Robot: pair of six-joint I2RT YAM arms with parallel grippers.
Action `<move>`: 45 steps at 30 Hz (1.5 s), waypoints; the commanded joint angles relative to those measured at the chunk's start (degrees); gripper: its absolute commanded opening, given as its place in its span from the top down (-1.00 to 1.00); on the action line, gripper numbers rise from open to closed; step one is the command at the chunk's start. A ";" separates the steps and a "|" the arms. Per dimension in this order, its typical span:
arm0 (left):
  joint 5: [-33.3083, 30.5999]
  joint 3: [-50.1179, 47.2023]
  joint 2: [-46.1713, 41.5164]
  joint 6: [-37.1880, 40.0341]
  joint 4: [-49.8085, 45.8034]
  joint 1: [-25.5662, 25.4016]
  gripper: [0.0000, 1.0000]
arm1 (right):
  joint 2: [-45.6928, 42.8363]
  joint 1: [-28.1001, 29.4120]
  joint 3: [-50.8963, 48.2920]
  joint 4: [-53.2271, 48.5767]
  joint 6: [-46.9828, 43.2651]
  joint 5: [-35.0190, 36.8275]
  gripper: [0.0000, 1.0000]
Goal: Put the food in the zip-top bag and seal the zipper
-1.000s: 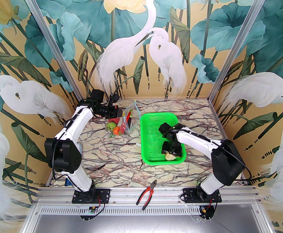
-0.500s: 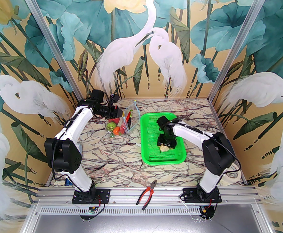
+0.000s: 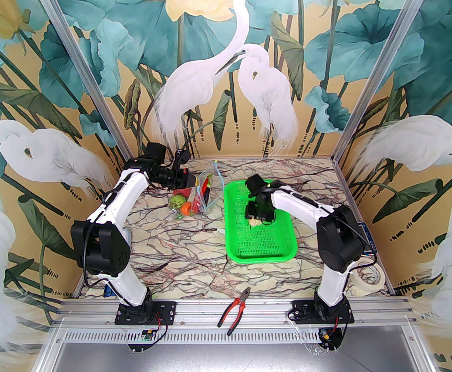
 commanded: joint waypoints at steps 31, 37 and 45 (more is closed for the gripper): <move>2.07 4.48 2.30 -1.80 0.97 0.07 0.94 | 14.99 9.30 44.10 -4.12 -7.38 -6.22 0.23; 2.06 4.53 2.44 -1.72 0.89 0.13 0.94 | 16.48 9.30 45.25 -4.18 -7.53 -8.53 -0.19; 2.06 4.57 2.32 -1.46 0.54 0.14 0.94 | 14.24 8.99 44.49 -2.57 -7.59 -9.54 -0.56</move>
